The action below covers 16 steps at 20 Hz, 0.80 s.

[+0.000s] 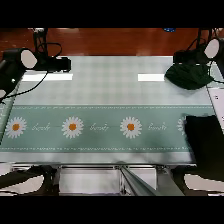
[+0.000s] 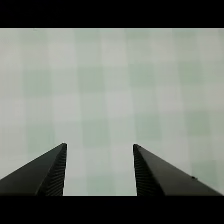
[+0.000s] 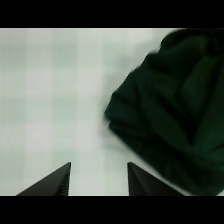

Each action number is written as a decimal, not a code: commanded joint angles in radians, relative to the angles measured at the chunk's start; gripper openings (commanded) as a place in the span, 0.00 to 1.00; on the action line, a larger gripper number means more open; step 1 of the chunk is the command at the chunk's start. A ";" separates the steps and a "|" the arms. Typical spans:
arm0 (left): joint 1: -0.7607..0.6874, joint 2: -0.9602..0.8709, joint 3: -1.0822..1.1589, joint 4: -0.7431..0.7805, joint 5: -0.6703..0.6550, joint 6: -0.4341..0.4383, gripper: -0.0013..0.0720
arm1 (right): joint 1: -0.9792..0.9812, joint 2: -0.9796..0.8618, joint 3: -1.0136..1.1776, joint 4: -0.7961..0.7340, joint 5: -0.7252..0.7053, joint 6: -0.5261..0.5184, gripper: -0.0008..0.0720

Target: Fold the shirts.

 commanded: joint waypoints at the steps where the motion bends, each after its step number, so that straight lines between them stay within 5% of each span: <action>1: 0.001 -0.008 0.000 0.003 0.051 -0.002 0.71 | -0.063 -0.086 0.008 -0.158 -0.155 0.132 0.58; 11: -0.008 -0.056 0.000 -0.034 0.003 -0.055 0.71 | -0.285 -0.445 0.123 0.033 -0.111 0.103 0.56; 12: -0.008 -0.067 0.000 -0.063 0.003 -0.055 0.71 | -0.285 -0.451 0.123 0.033 -0.109 0.100 0.53; 14: -0.007 -0.085 0.000 -0.143 0.003 -0.054 0.71 | -0.284 -0.451 0.127 0.074 -0.088 0.043 0.06; 16: 0.003 -0.080 0.016 -0.159 -0.032 -0.052 0.71 | -0.284 -0.450 0.178 0.147 0.002 -0.041 0.04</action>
